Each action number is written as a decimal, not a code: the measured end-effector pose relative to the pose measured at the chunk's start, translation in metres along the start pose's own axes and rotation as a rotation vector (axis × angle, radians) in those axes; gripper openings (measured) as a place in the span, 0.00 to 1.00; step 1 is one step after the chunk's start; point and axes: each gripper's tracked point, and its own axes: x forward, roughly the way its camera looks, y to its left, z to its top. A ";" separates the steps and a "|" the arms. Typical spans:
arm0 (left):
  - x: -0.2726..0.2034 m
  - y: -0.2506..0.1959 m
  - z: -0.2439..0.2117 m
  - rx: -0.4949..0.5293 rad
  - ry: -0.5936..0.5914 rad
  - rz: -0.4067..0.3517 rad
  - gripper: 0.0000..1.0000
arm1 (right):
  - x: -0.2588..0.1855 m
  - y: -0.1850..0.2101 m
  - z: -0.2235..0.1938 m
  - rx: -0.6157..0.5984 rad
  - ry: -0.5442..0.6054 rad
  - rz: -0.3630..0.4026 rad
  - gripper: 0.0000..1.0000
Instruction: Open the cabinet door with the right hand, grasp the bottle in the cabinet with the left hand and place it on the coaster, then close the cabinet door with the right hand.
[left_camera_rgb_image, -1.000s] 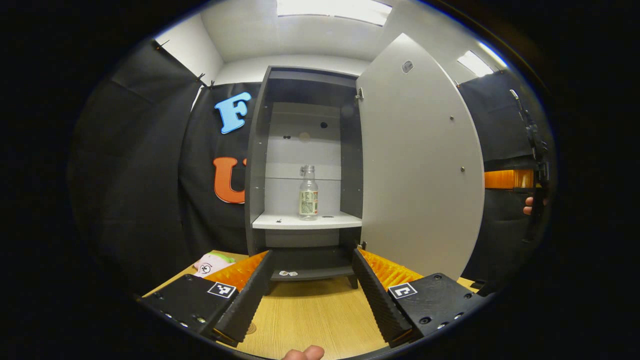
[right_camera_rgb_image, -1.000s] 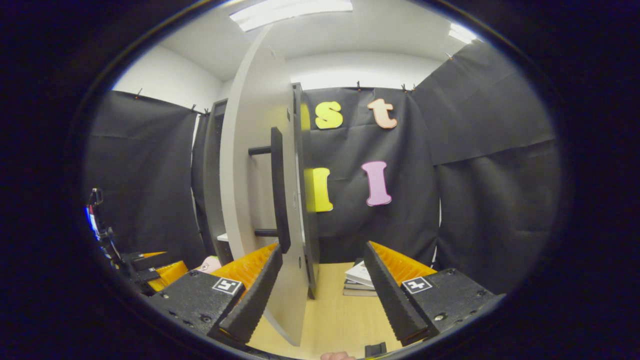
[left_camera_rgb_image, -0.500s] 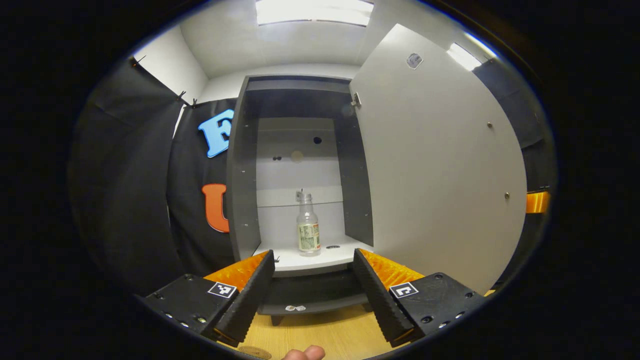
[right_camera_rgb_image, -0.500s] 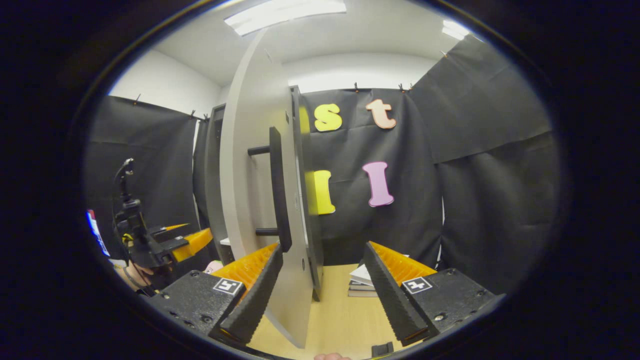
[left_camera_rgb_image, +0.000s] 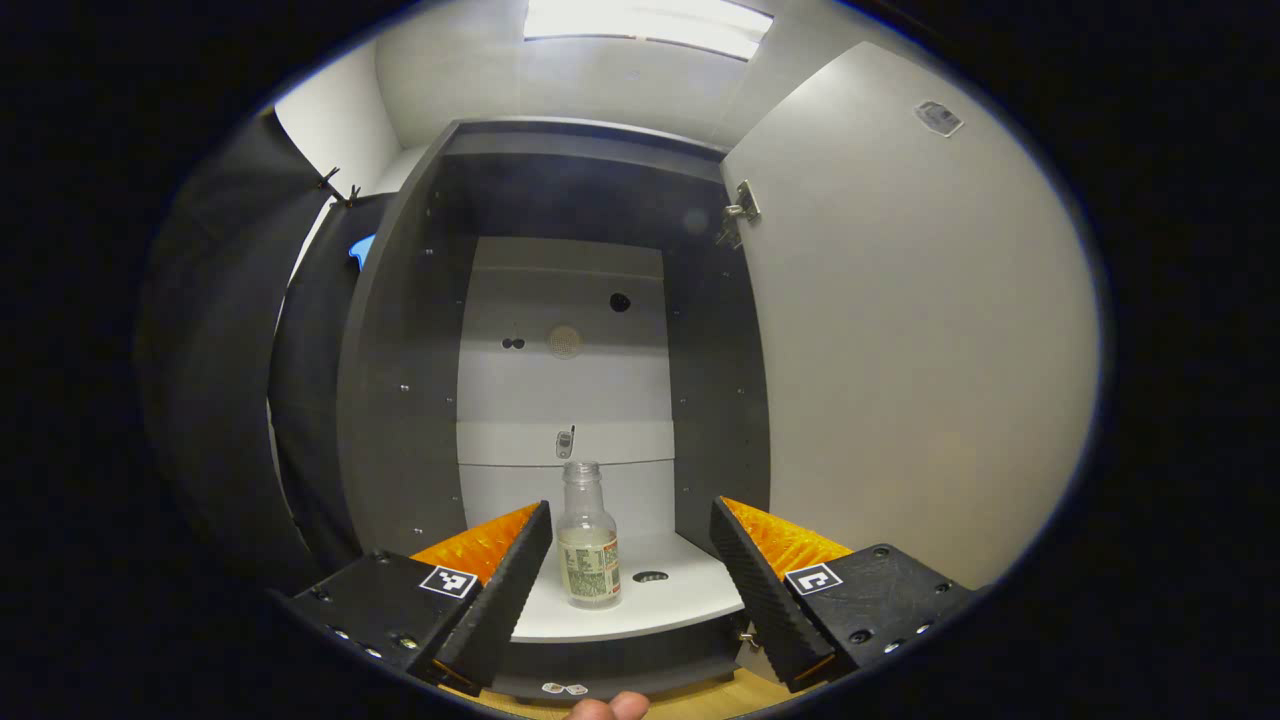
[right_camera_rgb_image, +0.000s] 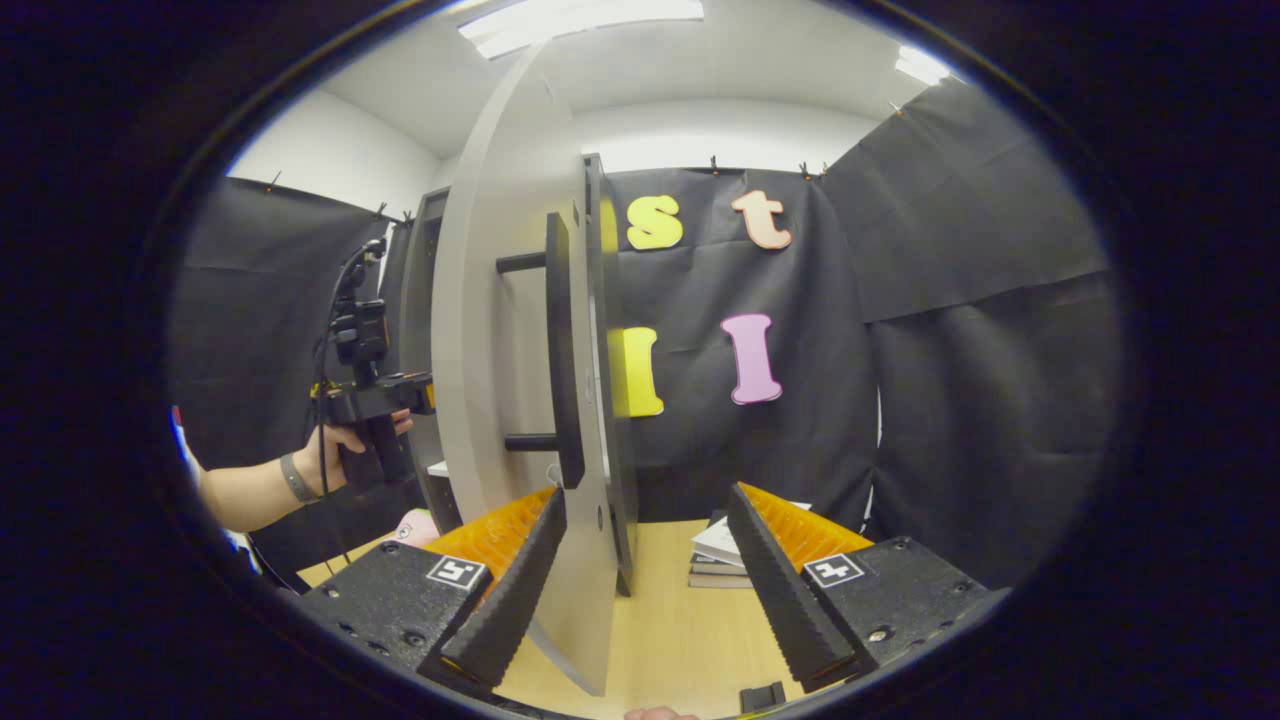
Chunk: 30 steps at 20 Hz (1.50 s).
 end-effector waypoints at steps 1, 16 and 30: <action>0.013 0.005 -0.001 0.001 0.004 0.010 0.96 | 0.002 0.000 0.001 0.014 -0.001 0.004 0.98; 0.120 0.053 -0.057 -0.024 0.135 0.085 0.96 | 0.017 -0.010 -0.013 0.043 0.032 -0.030 1.00; 0.130 0.062 -0.060 -0.022 0.136 0.115 0.46 | 0.022 -0.013 -0.019 0.062 0.042 -0.038 1.00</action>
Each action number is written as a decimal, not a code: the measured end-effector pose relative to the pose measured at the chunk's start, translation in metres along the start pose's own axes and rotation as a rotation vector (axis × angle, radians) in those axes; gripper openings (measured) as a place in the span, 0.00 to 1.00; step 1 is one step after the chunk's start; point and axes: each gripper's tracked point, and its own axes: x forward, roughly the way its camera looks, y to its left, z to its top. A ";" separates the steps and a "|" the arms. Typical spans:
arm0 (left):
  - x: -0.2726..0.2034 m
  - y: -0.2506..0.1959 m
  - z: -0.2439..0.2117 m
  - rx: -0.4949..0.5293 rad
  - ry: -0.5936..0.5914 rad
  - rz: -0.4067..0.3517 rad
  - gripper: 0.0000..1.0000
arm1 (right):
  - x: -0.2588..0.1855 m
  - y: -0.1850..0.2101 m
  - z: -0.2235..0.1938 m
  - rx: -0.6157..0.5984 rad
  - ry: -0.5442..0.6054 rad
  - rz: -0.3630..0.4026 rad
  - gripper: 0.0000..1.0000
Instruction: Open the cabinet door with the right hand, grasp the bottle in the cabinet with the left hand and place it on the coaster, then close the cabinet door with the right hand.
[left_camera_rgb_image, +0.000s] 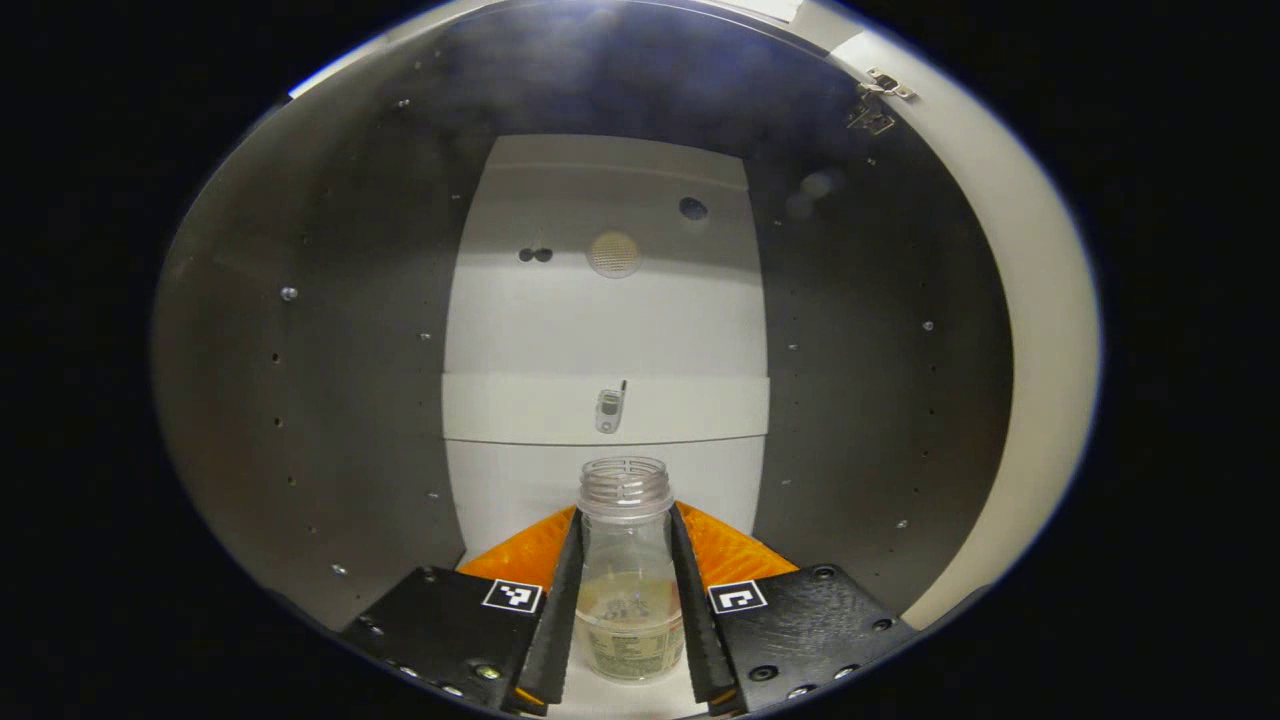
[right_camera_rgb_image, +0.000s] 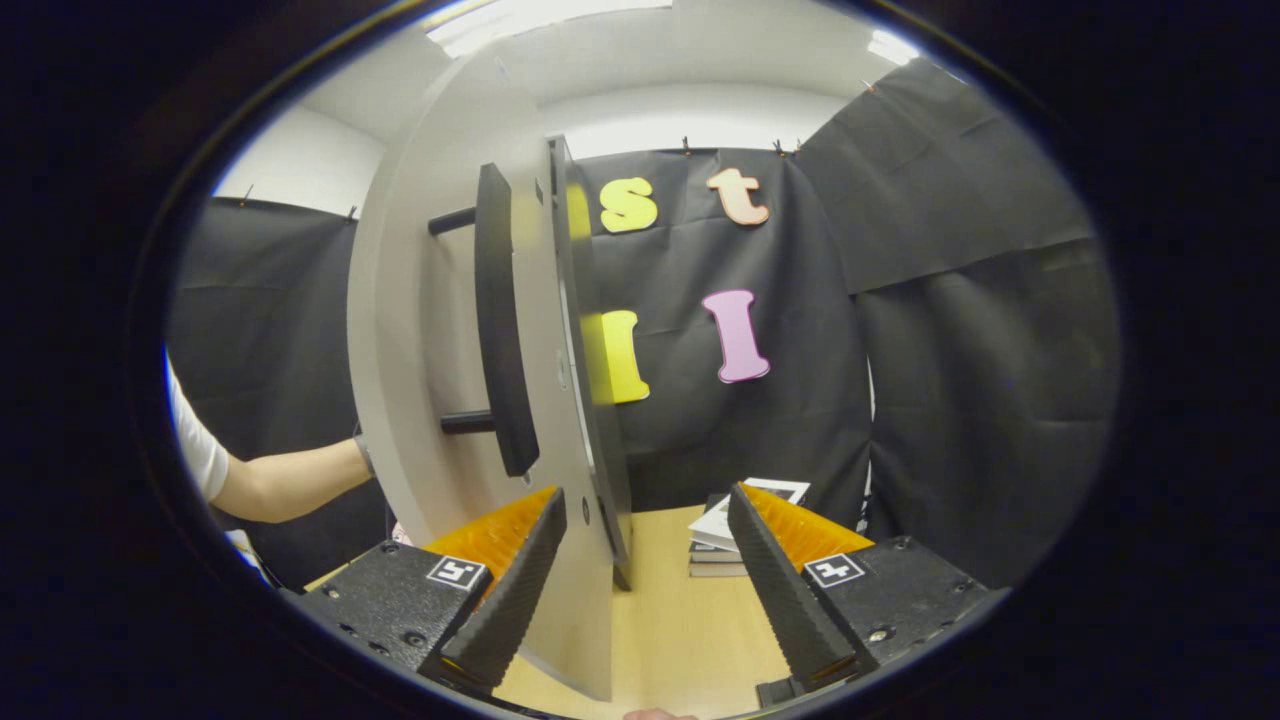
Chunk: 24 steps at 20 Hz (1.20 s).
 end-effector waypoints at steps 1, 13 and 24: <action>-0.004 0.000 0.001 -0.009 0.002 -0.003 0.46 | 0.000 0.000 0.000 0.002 0.000 0.001 1.00; -0.130 0.031 0.014 0.012 -0.082 -0.013 0.42 | -0.001 -0.001 0.002 -0.018 0.008 -0.003 1.00; -0.258 0.121 -0.075 0.044 -0.095 0.245 0.42 | -0.011 0.003 0.013 -0.057 -0.011 -0.024 0.97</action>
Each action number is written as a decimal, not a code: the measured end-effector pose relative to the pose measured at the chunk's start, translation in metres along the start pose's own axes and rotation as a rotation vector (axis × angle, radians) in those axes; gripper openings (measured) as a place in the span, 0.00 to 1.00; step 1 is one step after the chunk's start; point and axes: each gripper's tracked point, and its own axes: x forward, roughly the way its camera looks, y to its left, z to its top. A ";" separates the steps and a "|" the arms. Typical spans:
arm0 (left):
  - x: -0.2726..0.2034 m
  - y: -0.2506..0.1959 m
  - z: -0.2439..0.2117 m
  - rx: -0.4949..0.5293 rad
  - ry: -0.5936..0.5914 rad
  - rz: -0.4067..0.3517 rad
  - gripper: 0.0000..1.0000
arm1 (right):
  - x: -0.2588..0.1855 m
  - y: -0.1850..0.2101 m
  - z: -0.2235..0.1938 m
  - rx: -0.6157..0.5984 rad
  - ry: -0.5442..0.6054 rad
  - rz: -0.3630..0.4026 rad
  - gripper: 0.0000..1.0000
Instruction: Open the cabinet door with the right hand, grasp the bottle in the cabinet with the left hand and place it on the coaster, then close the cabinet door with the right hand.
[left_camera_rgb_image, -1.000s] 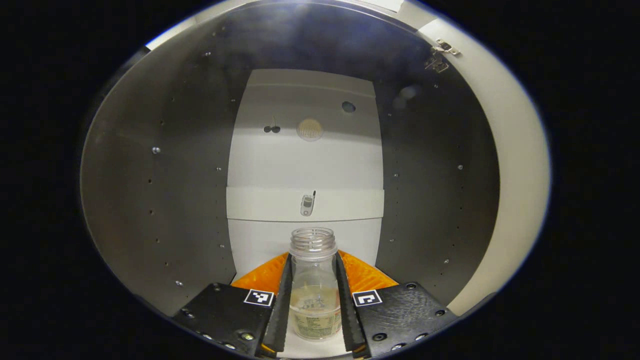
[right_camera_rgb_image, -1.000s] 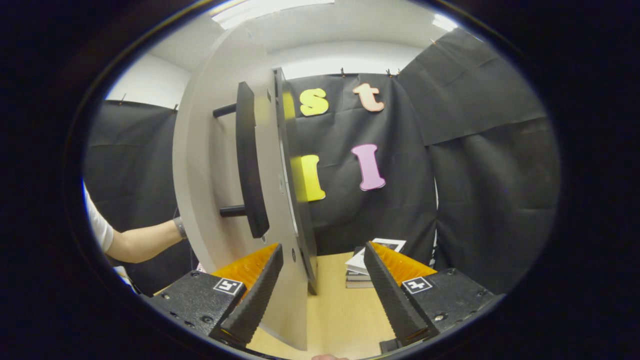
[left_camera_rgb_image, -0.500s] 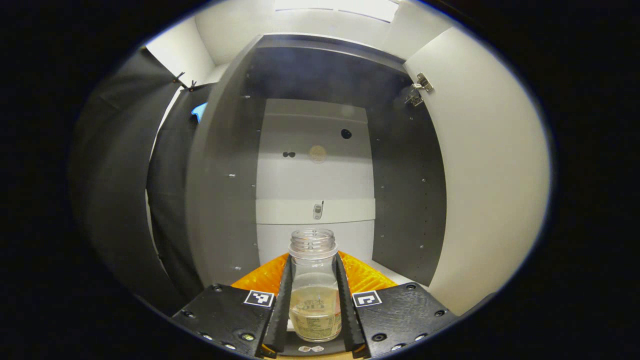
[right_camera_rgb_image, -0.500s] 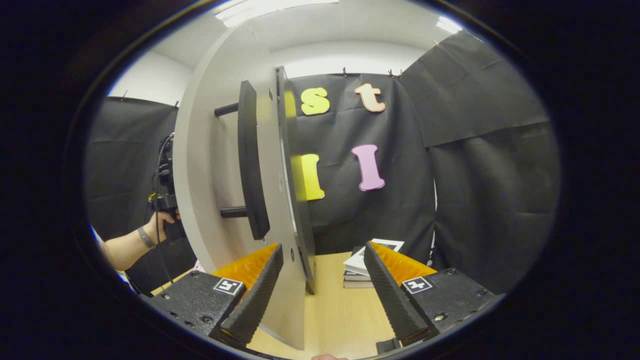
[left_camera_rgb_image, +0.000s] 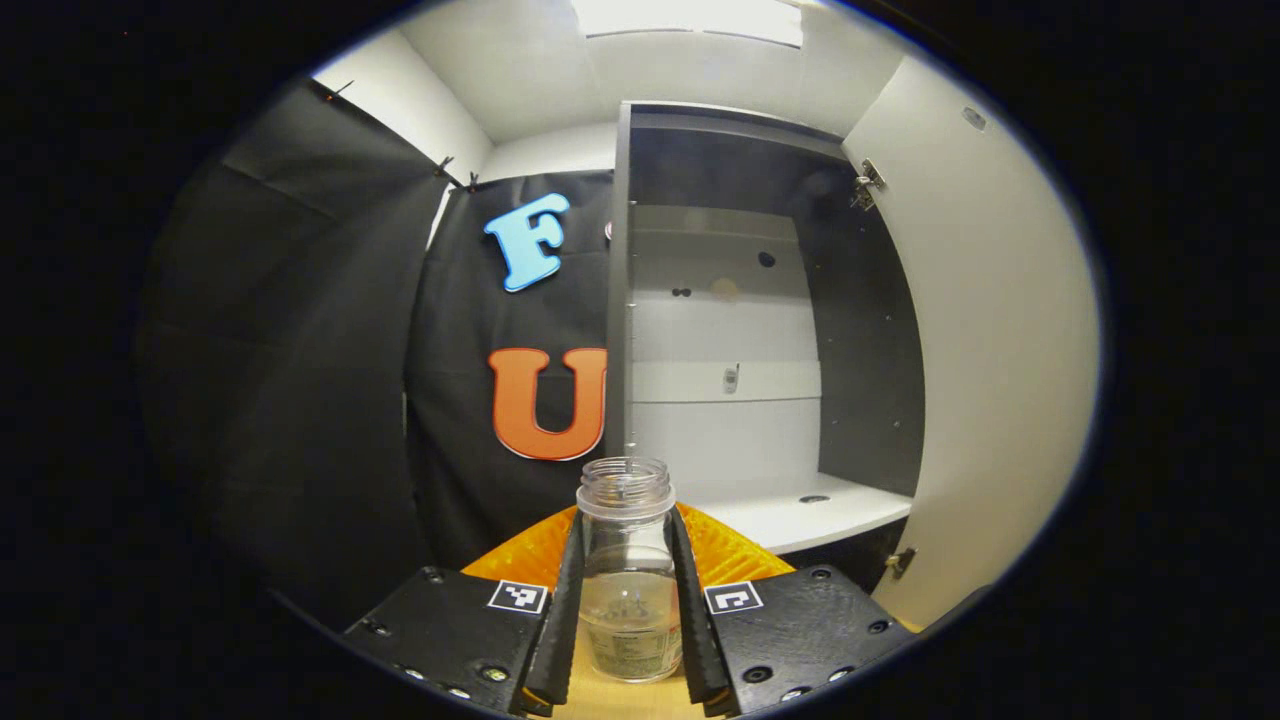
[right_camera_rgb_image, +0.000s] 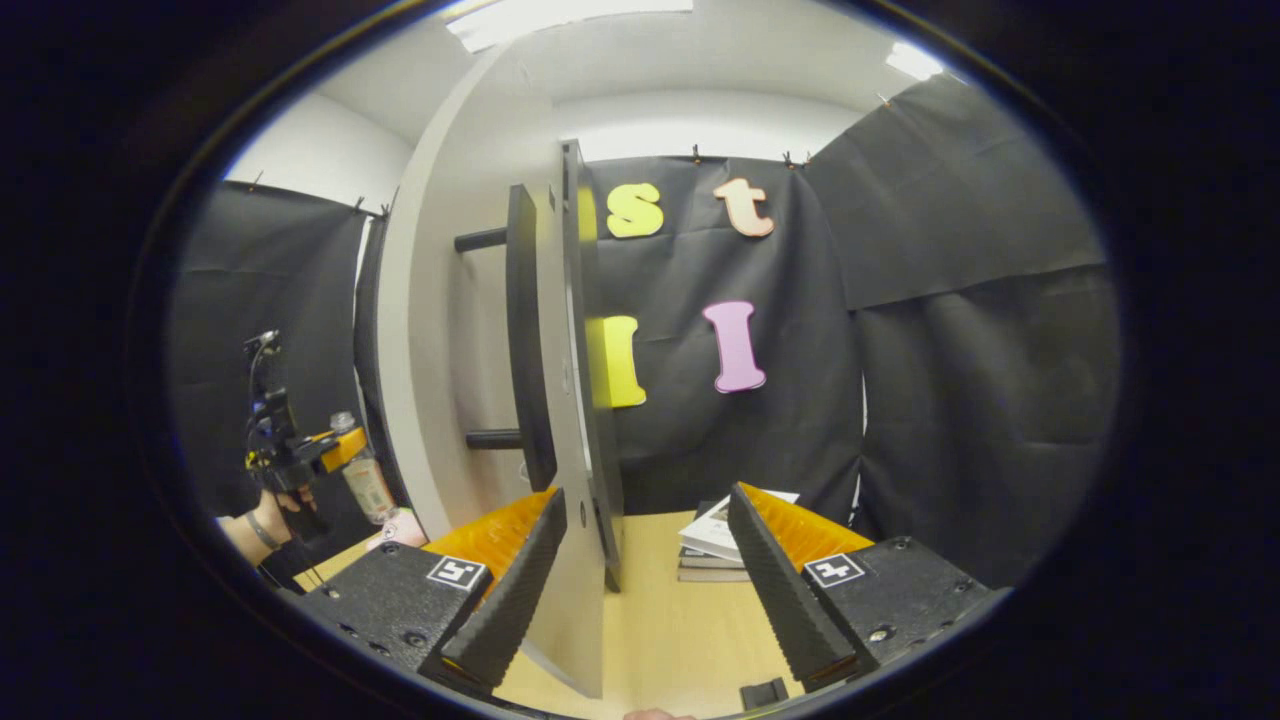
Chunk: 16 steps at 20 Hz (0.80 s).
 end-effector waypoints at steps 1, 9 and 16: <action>-0.011 0.006 -0.016 0.002 0.010 0.024 0.42 | 0.000 0.000 0.000 0.002 0.003 -0.004 1.00; -0.063 0.021 -0.141 0.041 0.148 0.142 0.43 | 0.003 -0.004 -0.005 0.003 -0.019 -0.024 0.97; -0.078 0.049 -0.195 0.039 0.144 0.261 0.42 | 0.001 -0.005 -0.001 -0.065 0.007 -0.078 1.00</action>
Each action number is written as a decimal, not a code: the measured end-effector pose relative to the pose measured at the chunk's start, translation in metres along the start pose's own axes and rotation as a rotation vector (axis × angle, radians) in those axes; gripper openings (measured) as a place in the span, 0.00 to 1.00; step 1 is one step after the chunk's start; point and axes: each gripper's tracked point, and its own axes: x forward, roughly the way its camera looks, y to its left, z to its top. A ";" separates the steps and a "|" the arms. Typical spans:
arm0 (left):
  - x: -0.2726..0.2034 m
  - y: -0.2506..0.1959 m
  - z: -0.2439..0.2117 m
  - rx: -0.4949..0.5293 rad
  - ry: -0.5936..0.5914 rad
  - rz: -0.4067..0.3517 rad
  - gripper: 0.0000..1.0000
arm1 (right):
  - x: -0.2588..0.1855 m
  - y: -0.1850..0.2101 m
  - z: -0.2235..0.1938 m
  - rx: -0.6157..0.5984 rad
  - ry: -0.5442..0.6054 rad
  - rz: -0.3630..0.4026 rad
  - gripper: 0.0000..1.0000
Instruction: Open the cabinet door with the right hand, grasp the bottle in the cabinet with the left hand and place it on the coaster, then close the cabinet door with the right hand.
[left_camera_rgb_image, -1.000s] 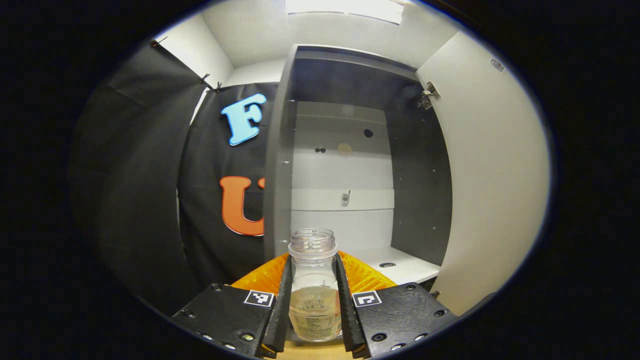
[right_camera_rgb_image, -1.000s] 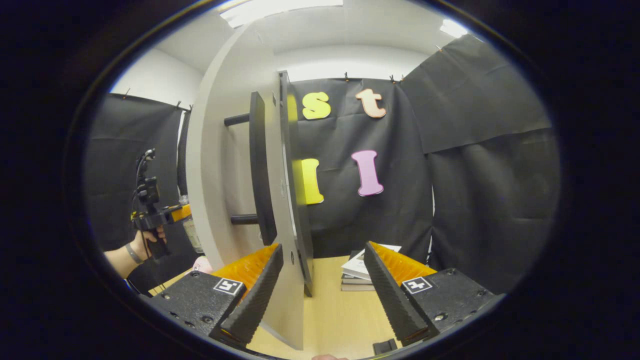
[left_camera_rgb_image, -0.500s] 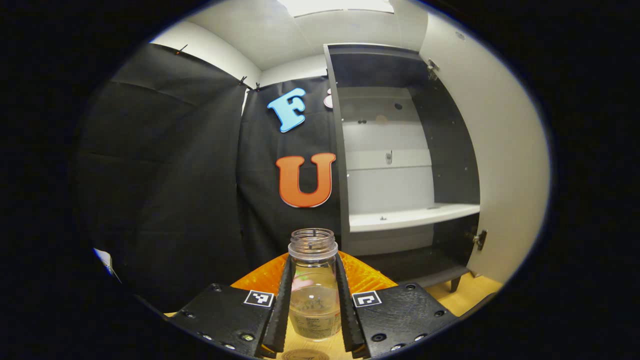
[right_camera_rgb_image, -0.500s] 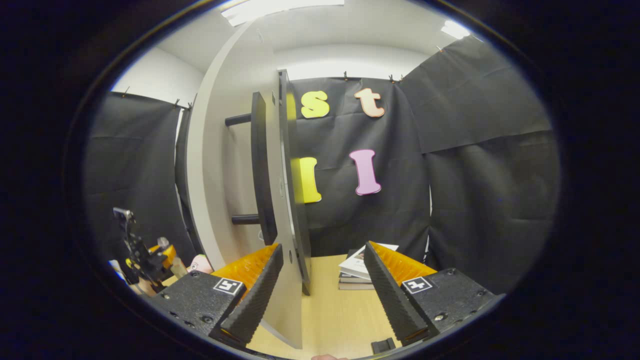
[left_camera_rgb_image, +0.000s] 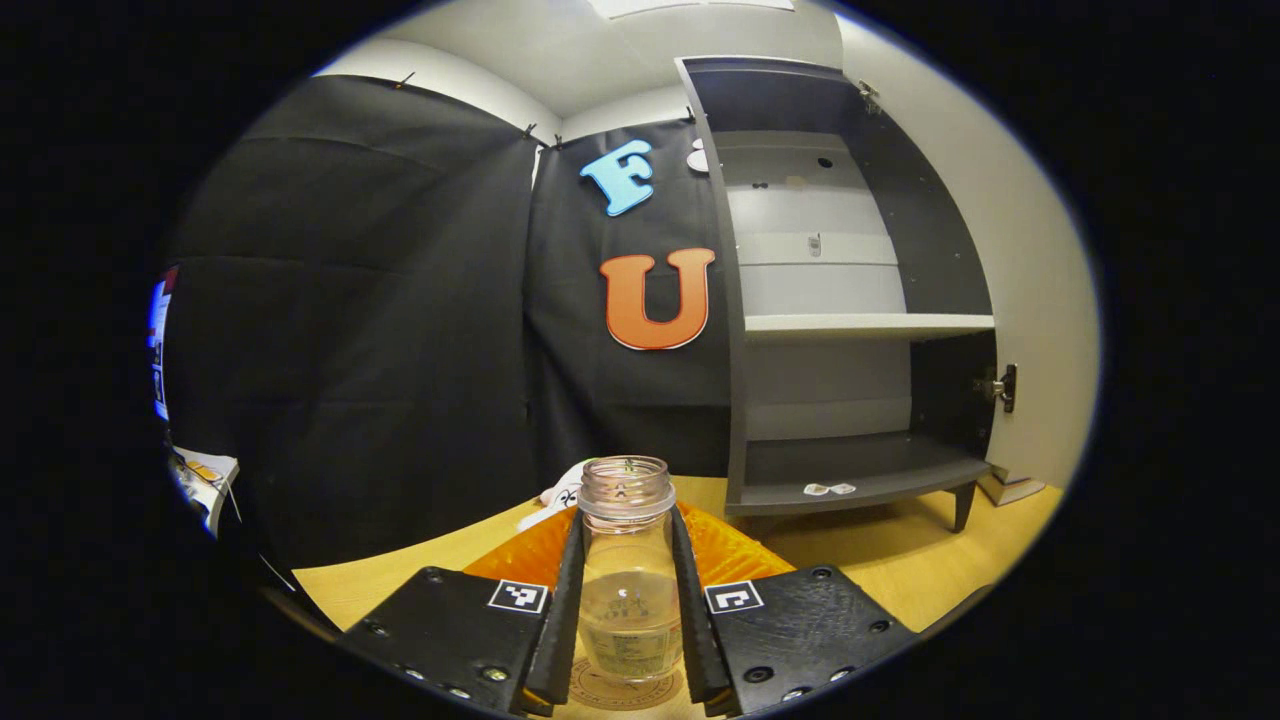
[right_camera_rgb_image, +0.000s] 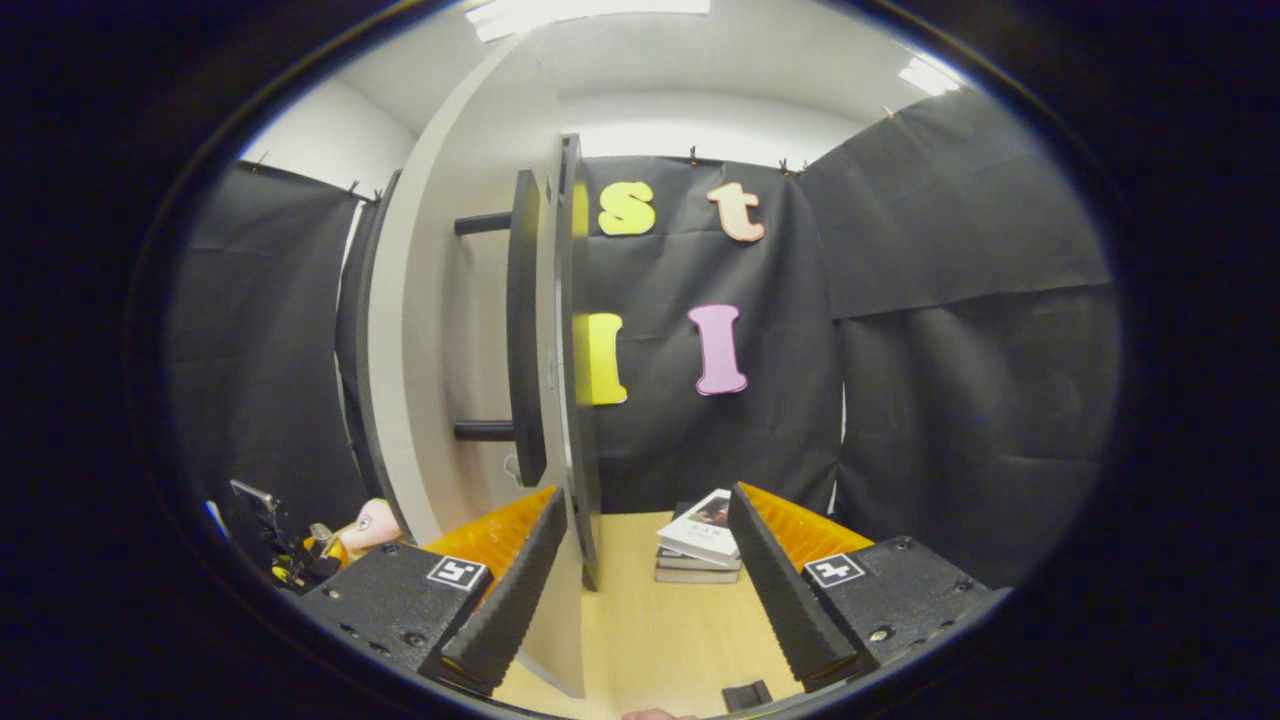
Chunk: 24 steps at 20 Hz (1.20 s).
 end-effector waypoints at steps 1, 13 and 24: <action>-0.001 0.002 -0.009 0.007 0.007 0.005 0.42 | -0.001 0.000 0.001 -0.012 0.003 -0.010 0.97; -0.006 0.002 -0.020 -0.032 -0.008 -0.057 0.54 | -0.002 0.000 0.000 0.017 0.029 -0.032 0.98; -0.025 -0.008 0.042 -0.002 -0.057 -0.122 0.98 | -0.002 0.000 -0.001 0.036 0.019 0.002 0.99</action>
